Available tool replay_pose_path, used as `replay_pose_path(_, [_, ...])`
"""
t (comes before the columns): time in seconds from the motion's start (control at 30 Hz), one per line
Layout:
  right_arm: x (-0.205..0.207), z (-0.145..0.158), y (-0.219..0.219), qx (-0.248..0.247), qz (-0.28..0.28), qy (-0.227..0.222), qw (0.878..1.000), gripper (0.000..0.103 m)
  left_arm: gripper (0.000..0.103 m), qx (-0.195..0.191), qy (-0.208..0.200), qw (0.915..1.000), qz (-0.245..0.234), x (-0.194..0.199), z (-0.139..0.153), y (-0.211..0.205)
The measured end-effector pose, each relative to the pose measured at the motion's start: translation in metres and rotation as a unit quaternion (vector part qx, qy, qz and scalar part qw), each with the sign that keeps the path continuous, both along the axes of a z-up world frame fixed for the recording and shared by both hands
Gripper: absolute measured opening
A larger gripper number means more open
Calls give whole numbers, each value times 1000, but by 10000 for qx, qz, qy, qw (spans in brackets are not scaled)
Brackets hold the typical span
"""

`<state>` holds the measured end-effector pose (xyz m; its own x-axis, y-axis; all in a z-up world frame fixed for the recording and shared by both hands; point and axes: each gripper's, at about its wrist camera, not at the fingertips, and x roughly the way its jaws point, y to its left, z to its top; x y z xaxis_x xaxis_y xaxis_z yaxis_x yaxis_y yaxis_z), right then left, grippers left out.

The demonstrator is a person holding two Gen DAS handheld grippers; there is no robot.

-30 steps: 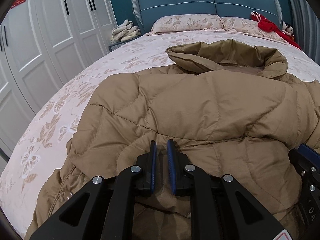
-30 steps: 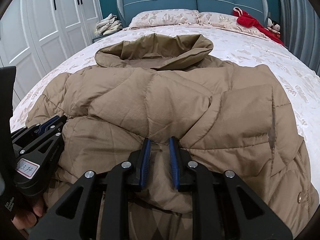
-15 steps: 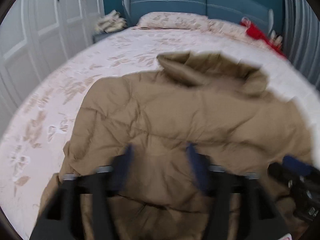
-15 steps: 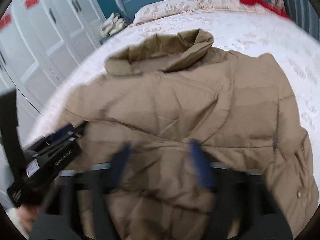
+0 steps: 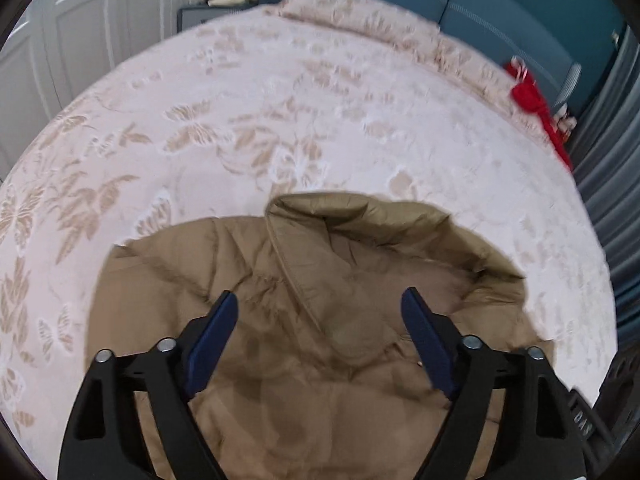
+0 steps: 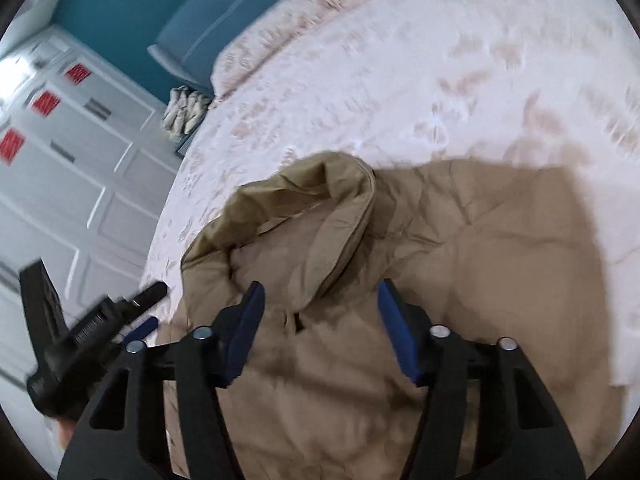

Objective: Fold large clothes

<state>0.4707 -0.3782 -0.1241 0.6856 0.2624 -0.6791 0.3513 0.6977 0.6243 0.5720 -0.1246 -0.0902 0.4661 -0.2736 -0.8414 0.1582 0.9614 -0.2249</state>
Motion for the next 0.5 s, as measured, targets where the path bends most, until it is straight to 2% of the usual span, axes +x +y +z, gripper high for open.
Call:
replay_pose_path(0.03, [5, -7, 0, 132, -9, 28, 9999, 42, 71, 66, 68, 10000, -22, 3, -7, -3])
replay_pose_path(0.1, [14, -14, 5, 168, 63, 84, 9998, 23, 55, 60, 263, 9996, -41, 7, -21, -6])
replay_pose_path(0.13, [18, -15, 8, 117, 152, 82, 9998, 18, 51, -29, 368, 9993, -52, 7, -27, -5])
replay_pose_path(0.2, [18, -12, 15, -207, 261, 76, 9994, 9, 24, -133, 438, 9989, -117, 4, -37, -3])
replay_pose_path(0.33, [9, -14, 37, -1397, 571, 165, 9884, 6, 15, 103, 17, 9995, -292, -13, -51, -5])
replay_pose_path(0.5, [8, -30, 45, -1917, 737, 156, 9786, 4, 15, 382, -444, 9974, -425, -28, -71, -11])
